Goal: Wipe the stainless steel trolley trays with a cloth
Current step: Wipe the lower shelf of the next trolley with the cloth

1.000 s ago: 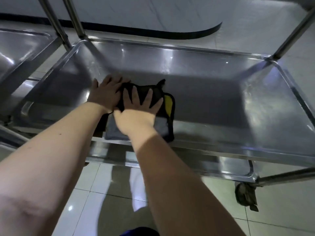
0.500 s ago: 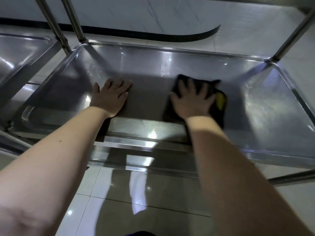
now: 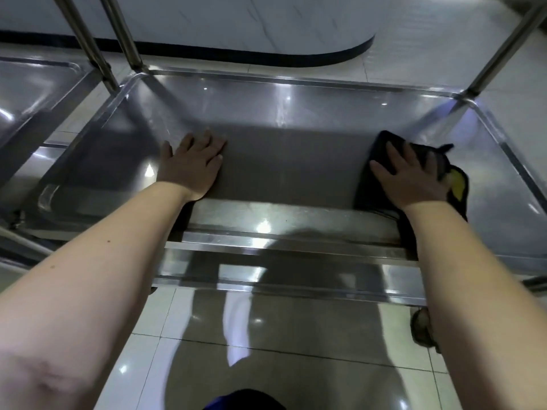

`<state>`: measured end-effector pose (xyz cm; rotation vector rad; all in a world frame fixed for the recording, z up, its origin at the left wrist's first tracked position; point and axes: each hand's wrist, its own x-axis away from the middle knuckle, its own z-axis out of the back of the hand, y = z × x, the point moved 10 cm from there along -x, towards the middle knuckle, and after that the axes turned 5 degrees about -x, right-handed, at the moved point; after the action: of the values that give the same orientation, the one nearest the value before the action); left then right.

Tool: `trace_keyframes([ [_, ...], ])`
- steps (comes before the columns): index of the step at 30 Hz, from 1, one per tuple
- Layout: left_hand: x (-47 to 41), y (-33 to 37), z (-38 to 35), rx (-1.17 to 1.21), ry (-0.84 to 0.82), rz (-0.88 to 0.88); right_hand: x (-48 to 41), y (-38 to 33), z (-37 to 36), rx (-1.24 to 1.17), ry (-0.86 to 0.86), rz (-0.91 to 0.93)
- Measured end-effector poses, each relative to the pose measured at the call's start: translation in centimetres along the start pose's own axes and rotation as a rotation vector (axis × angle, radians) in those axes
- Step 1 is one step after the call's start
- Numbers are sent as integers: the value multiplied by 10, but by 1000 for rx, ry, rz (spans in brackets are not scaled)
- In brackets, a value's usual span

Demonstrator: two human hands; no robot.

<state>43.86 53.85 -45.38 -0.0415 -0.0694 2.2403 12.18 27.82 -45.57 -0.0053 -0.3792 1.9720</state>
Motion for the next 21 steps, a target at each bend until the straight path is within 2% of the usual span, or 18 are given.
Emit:
trace_keyframes([
  [2,-1,-1,-1,10,-3,8,13,2,-3,44,26,-92],
  [4,0,-1,-1,15,-9,9,34,-44,-17,48,43,-52],
  [8,-1,-5,-3,41,-20,8,100,-197,-73,72,-10,309],
  [11,0,-5,1,119,-18,-16,131,-253,-98,105,-131,445],
  [14,13,-9,22,420,98,30,125,-250,-84,-133,-217,477],
  [16,21,-2,48,487,228,8,109,-225,-54,-334,-144,458],
  [17,23,10,58,460,228,-22,99,-205,-39,-360,-60,420],
  [19,28,54,61,328,109,-95,82,-161,-28,-295,4,304],
  [21,46,105,45,249,-24,-113,78,-135,-40,-184,-64,243],
])
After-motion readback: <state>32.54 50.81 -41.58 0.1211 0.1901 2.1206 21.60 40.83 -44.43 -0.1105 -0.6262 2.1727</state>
